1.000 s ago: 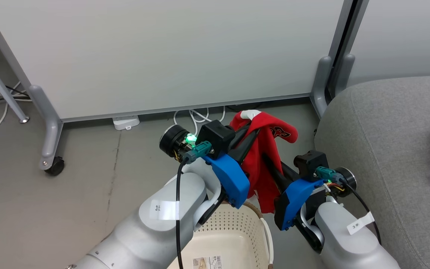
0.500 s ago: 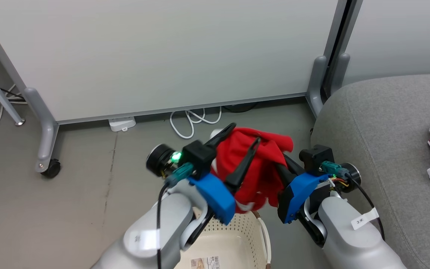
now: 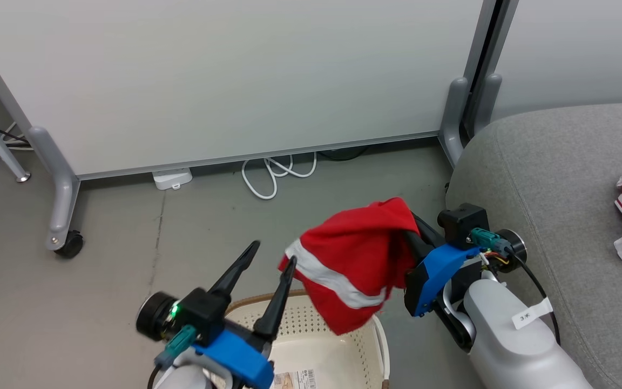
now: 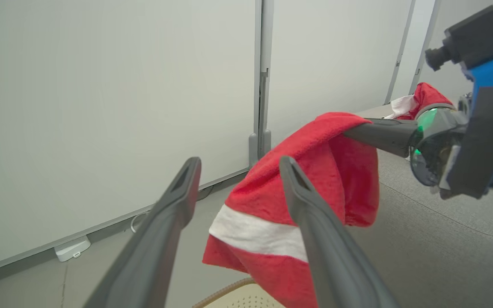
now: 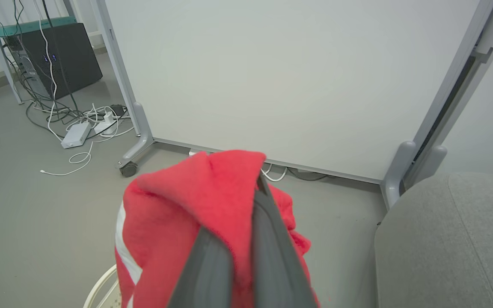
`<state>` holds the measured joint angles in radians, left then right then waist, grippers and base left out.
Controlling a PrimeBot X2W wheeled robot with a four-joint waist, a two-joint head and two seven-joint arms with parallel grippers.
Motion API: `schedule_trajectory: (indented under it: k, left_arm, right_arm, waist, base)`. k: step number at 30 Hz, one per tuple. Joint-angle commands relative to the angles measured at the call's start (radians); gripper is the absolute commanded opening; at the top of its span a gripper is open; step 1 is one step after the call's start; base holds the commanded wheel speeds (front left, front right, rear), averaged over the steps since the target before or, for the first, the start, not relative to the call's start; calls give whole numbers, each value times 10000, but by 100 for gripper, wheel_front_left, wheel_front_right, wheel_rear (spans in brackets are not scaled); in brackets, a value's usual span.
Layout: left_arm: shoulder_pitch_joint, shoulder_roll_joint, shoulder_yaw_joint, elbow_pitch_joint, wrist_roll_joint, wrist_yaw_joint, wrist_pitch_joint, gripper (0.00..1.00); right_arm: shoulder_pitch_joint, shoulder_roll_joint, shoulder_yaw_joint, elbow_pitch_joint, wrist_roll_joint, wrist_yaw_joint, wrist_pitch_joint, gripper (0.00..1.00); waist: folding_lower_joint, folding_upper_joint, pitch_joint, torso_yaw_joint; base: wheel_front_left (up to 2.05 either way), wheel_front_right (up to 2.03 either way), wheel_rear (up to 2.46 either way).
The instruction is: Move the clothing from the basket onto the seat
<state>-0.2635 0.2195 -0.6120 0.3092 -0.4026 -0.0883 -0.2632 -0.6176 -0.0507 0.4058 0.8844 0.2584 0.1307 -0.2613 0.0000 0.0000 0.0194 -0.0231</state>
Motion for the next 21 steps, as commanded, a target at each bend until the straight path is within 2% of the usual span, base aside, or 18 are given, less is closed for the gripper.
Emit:
schedule_trajectory:
  k: [1,9,21]
  left_arm:
    - [345,19,295,-132,161,-37,-28,100]
    - [1406,-346,1694,-506,913,-189,-28,100]
    - [1585,-920,2219,-399,1533,-411,-29,100]
  right_arm:
    - [27,4,-57,-60,-89,1,-54,0]
    - [194,4,-261,-123,-180,1,-57,0]
    - [266,3,-138,-160,-113,1,-58,0]
  waist:
    - [0,0,-9,1]
    - [0,0,-41,36]
    - [0,0,-57,-179]
  base:
    - [0,0,0]
    - [0,0,0]
    - [0,0,0]
